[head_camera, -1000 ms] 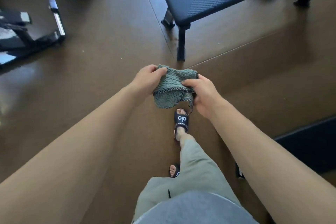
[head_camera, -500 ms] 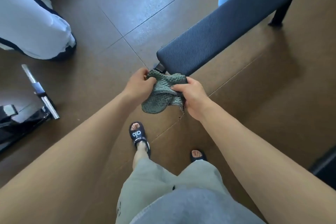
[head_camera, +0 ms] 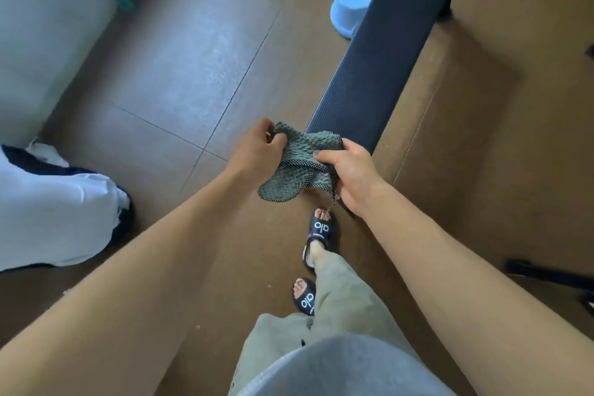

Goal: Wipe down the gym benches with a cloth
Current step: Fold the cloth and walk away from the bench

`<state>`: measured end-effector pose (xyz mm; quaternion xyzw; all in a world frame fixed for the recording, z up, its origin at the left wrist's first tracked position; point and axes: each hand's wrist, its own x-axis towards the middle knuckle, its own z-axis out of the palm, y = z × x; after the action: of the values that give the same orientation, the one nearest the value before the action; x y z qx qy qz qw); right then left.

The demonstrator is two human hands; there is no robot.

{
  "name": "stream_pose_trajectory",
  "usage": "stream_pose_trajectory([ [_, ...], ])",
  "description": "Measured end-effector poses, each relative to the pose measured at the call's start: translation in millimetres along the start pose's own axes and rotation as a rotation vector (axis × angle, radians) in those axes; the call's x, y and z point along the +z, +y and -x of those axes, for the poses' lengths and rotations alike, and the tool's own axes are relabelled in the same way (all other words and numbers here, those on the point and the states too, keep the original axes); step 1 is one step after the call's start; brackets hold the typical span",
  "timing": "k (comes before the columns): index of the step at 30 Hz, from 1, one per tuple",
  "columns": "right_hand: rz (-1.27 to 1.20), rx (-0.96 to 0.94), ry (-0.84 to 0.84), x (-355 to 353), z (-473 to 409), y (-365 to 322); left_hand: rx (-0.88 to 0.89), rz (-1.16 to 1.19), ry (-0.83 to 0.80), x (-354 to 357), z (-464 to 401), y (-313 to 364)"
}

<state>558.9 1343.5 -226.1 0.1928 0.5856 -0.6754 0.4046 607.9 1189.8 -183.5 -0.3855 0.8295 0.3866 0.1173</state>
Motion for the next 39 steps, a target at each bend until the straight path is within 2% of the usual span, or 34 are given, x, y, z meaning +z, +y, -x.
stream_pose_trajectory([
  [3,-0.033,-0.006,0.018,19.6,-35.8,-28.1,0.057,-0.068,0.008,-18.8,-48.1,15.9],
  [9,-0.074,-0.011,0.057,61.4,-90.9,-90.3,0.085,-0.035,-0.057,-57.3,-129.3,49.2],
  [13,-0.011,-0.032,0.109,98.5,-131.2,-125.6,0.114,-0.041,-0.104,-88.0,-187.1,75.0],
  [19,0.132,-0.064,0.286,163.5,-215.7,-165.1,0.161,-0.142,-0.248,-129.6,-315.4,90.0],
  [22,0.098,-0.041,0.369,196.5,-256.0,-180.6,0.218,-0.207,-0.353,-148.4,-378.4,93.5],
  [27,0.043,-0.040,0.409,239.1,-295.0,-222.2,0.292,-0.244,-0.403,-179.7,-455.3,112.0],
  [33,-0.045,-0.105,0.442,231.7,-355.4,-293.2,0.447,-0.316,-0.365,-179.1,-537.6,179.3],
  [39,-0.140,-0.052,0.510,181.1,-467.3,-362.7,0.484,-0.345,-0.390,-123.3,-640.8,266.0],
])
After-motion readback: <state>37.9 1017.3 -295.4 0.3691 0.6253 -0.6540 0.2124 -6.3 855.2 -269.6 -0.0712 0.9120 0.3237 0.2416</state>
